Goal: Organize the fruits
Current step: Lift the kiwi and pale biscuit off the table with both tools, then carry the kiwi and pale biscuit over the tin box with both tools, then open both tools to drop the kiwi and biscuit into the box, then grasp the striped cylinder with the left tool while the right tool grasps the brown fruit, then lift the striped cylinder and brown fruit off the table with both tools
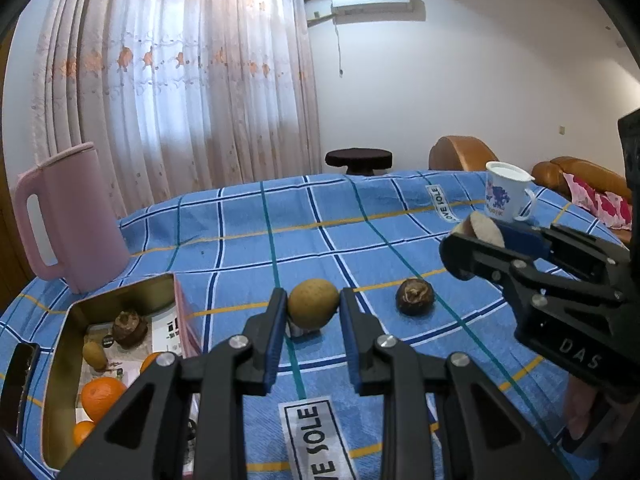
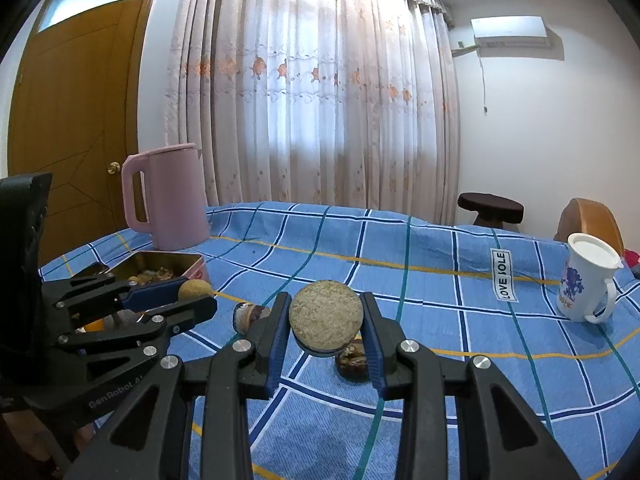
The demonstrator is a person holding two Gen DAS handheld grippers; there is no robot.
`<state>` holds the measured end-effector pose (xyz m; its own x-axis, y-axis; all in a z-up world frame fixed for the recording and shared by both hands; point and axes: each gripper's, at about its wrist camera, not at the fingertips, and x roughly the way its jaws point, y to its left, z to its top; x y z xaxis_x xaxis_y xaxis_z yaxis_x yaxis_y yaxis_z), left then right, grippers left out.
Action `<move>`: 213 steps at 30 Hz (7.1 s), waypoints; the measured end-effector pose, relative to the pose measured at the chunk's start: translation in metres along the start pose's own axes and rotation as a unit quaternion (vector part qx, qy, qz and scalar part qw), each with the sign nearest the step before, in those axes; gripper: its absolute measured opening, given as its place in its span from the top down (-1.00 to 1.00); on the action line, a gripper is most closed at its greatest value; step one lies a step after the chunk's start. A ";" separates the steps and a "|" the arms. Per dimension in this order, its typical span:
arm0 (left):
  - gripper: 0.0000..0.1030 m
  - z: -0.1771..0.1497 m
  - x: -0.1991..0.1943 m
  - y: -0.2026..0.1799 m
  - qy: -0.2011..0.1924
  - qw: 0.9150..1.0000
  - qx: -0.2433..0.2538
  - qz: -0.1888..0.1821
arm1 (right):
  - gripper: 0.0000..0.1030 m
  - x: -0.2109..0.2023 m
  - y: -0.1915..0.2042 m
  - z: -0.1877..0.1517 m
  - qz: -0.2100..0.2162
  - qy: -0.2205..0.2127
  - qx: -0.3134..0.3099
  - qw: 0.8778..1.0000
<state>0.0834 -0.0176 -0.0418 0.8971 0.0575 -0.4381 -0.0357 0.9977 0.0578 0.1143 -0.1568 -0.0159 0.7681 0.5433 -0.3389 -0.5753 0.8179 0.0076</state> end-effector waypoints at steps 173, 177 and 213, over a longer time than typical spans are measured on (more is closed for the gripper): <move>0.24 0.013 0.064 0.011 0.088 0.994 -0.059 -0.021 | 0.21 0.070 -0.028 -0.005 -0.006 0.142 0.053 0.988; 0.24 0.014 0.060 0.009 0.076 0.996 -0.050 -0.014 | 0.21 0.065 -0.026 -0.004 -0.007 0.131 0.049 0.990; 0.24 0.014 0.028 0.004 0.000 0.999 -0.034 0.015 | 0.21 0.035 -0.020 0.002 -0.015 0.050 0.027 0.998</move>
<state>0.1148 -0.0126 -0.0415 0.8954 0.0880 -0.4366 -0.0930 0.9956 0.0101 0.1532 -0.1538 -0.0264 0.7509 0.4992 -0.4324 -0.5348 0.8438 0.0453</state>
